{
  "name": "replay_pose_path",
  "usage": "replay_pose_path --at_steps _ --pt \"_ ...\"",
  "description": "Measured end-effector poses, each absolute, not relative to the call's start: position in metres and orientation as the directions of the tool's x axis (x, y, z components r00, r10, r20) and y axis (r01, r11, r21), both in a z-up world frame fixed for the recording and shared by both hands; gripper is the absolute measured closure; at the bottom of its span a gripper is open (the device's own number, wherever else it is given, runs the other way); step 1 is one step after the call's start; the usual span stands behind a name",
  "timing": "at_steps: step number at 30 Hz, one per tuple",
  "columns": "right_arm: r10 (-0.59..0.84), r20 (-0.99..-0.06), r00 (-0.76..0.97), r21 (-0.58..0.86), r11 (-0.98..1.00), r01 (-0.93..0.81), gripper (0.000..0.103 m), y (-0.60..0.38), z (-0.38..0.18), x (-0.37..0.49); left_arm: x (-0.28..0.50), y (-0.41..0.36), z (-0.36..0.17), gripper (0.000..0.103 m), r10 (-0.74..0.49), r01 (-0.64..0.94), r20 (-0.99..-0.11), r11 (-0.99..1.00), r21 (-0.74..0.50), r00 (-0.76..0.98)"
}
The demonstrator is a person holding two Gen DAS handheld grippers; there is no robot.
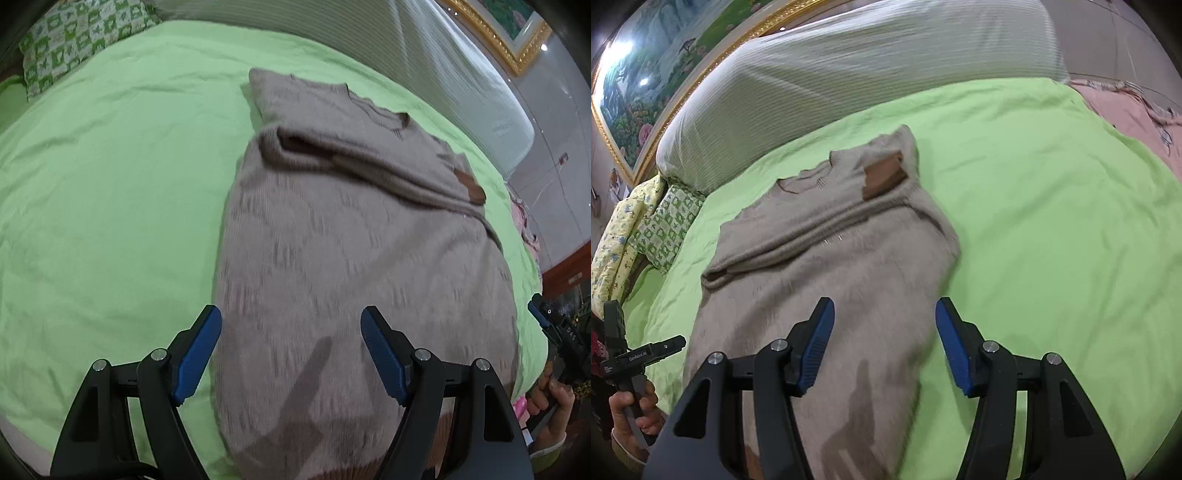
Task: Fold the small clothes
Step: 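Release the sweater and move both grippers to the brown hem, then grasp the brown hem with both grippers and fold it toward the collar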
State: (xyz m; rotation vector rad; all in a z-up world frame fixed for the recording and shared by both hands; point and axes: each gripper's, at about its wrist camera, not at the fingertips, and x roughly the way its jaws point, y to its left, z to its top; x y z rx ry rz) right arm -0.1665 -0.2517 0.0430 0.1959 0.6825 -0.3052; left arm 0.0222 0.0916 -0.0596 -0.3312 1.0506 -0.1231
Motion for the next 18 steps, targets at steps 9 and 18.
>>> replay_pose_path --at_steps 9,18 --pt "-0.033 -0.651 0.759 0.247 0.936 0.252 0.045 -0.266 0.023 -0.215 -0.016 0.099 -0.080 0.024 -0.316 -0.029 -0.836 0.930 -0.367 0.449" --pt "0.131 -0.725 0.676 0.298 0.945 0.137 0.045 -0.238 -0.011 -0.236 -0.063 0.088 -0.095 0.024 -0.370 0.053 -0.851 0.924 -0.379 0.374"
